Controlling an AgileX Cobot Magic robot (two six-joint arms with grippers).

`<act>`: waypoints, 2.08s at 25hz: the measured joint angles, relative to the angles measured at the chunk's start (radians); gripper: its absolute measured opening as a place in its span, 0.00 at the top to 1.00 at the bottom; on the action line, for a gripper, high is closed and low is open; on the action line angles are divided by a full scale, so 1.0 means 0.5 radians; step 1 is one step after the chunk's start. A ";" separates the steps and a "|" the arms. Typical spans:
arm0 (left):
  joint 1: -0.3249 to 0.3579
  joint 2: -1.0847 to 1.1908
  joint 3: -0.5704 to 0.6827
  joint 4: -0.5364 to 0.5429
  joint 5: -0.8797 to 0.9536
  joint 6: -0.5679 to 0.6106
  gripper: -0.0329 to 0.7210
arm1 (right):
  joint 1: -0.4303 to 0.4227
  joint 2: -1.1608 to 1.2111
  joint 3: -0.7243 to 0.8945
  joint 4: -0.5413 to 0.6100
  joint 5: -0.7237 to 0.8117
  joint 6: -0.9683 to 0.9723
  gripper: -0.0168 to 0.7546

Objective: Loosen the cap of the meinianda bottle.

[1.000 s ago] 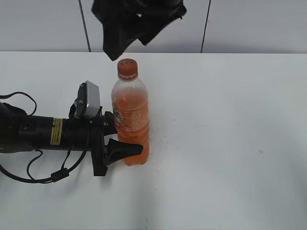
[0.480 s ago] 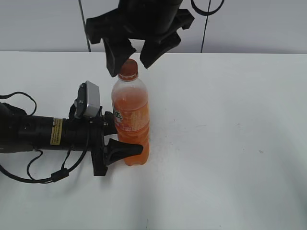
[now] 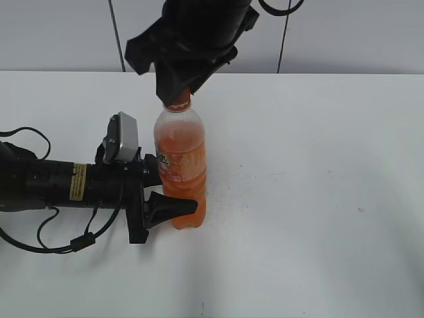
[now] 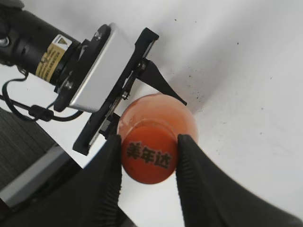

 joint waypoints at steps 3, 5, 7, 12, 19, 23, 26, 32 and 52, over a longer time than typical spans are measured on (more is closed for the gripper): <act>0.000 0.000 0.000 0.002 0.000 0.000 0.42 | 0.000 0.000 0.000 0.005 0.000 -0.460 0.64; 0.000 0.000 0.000 0.002 0.000 0.000 0.42 | 0.000 0.000 -0.002 0.006 0.000 -0.911 0.64; 0.000 0.000 0.000 0.002 0.000 0.000 0.42 | 0.000 -0.004 -0.002 0.006 0.000 -1.333 0.64; 0.000 0.000 0.000 0.002 0.000 0.000 0.42 | 0.000 -0.010 -0.003 0.002 0.000 -1.932 0.64; 0.000 0.000 0.000 -0.005 0.003 -0.014 0.42 | 0.000 -0.016 -0.006 -0.006 -0.009 -2.005 0.70; 0.000 0.000 0.000 0.002 0.001 -0.007 0.42 | 0.000 -0.016 -0.003 0.096 0.005 -1.994 0.48; 0.000 0.000 0.000 0.004 0.001 -0.007 0.42 | 0.000 -0.053 0.000 0.214 0.012 -1.931 0.38; 0.000 0.000 0.000 0.007 0.001 -0.005 0.42 | 0.000 -0.197 0.000 0.236 0.014 -1.056 0.35; 0.000 0.000 0.000 0.007 0.001 -0.005 0.42 | 0.000 0.016 0.000 0.056 0.002 0.116 0.63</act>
